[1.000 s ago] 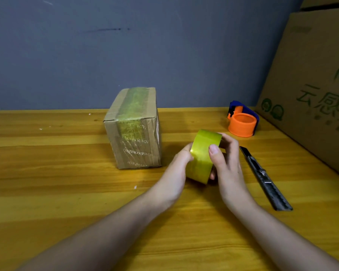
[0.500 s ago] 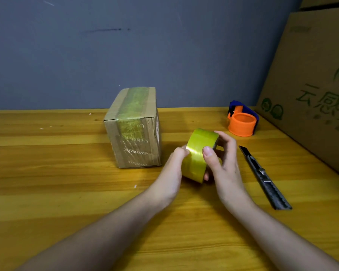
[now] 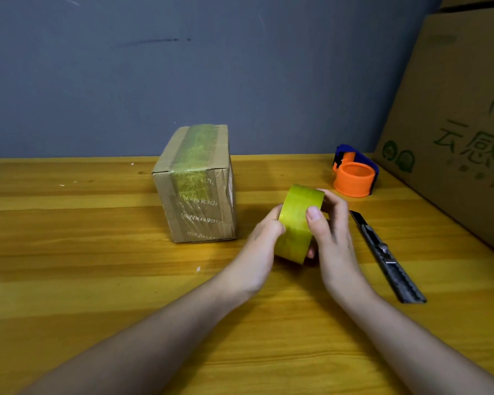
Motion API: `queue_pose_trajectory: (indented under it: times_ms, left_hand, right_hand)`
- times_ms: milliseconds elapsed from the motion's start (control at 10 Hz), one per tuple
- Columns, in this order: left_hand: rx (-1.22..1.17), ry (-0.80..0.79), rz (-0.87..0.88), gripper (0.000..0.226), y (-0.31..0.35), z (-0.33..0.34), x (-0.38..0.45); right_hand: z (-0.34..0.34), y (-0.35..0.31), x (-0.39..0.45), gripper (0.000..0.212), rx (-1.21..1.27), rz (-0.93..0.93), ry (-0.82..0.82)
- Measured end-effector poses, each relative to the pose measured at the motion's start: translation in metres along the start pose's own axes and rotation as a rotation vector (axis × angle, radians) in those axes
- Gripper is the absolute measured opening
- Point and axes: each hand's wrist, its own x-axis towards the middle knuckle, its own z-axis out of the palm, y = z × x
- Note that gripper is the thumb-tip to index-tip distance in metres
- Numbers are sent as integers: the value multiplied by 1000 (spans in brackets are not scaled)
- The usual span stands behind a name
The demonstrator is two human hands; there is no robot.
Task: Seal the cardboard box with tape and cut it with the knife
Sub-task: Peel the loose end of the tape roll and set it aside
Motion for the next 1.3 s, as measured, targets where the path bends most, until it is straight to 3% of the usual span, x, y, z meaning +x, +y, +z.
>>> queue_pose_trajectory:
  times_ms: [100,200,300,500,800,1000,1200,1300]
  left_hand:
    - [-162,-72,67,35,12,7,-12]
    - [-194,-52,32,55,8,5,-15]
    - [-172,-55,75,37,6,3,-16]
    - [-119,-39,90,37,6,3,-17]
    - [-61,-23,-3,67,-3,-3,-17]
    - [-94,-38,-9,49,-7,-5,-14]
    - [-88,-27,-2,44,-11,-7,-9]
    - [-86,-17,-6,43,-12,-7,-8]
  right_hand:
    - [1,-1,0,67,13,13,5]
    - [2,-2,0,64,34,31,2]
    - [1,-2,0,53,36,35,-3]
    - [1,-1,2,65,31,44,2]
    - [0,0,2,73,14,33,-1]
    - [0,-2,2,52,19,63,-2]
    - [0,-3,1,75,13,30,-2]
    - [0,-2,1,76,-1,25,-4]
